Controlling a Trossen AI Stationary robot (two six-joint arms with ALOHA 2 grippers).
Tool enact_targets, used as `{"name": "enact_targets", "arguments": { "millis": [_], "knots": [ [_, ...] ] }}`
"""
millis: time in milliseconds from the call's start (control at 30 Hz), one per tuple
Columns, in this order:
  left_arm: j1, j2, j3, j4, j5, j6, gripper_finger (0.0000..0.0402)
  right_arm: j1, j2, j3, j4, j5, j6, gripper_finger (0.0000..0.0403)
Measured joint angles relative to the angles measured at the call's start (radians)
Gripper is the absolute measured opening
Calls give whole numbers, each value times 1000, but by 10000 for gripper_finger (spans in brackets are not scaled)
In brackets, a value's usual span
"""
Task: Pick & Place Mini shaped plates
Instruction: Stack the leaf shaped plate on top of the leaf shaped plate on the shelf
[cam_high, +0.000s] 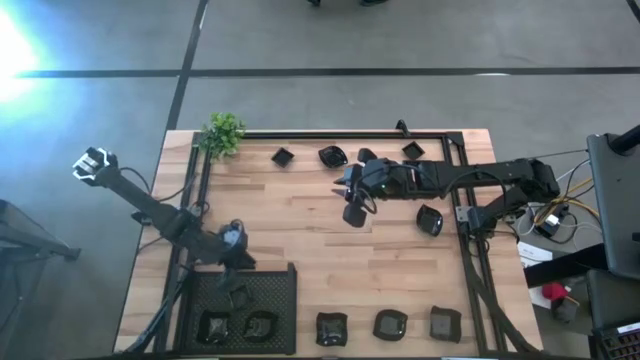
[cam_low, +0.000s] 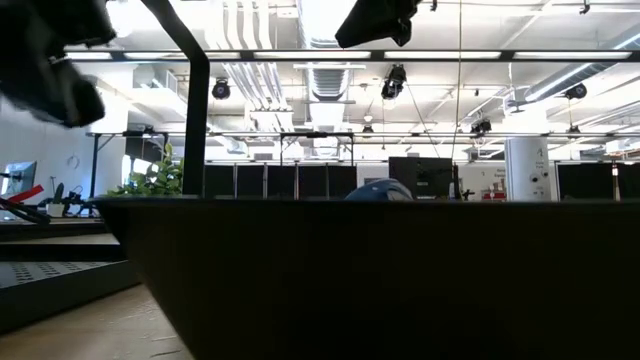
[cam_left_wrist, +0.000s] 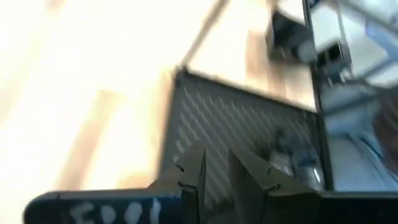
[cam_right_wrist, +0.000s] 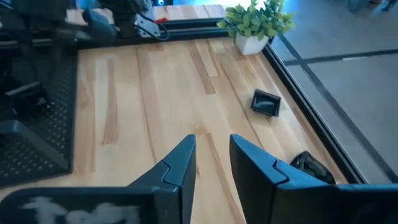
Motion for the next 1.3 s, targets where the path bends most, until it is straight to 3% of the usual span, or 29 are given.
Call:
{"name": "enact_targets", "arguments": {
  "millis": [300,667,1033,1300],
  "knots": [
    [0,-3,30,-4,-390,9,59,-82,9,-7,-11,7,107,72],
    [0,-4,94,-1,-725,133,59,-334,100,-34,-38,-15,198,23],
    [2,-5,164,-2,-785,200,59,-525,261,-34,-43,-167,255,8],
    [7,-5,169,-2,-830,221,59,-597,376,12,-42,-171,208,12]
  ]
}}
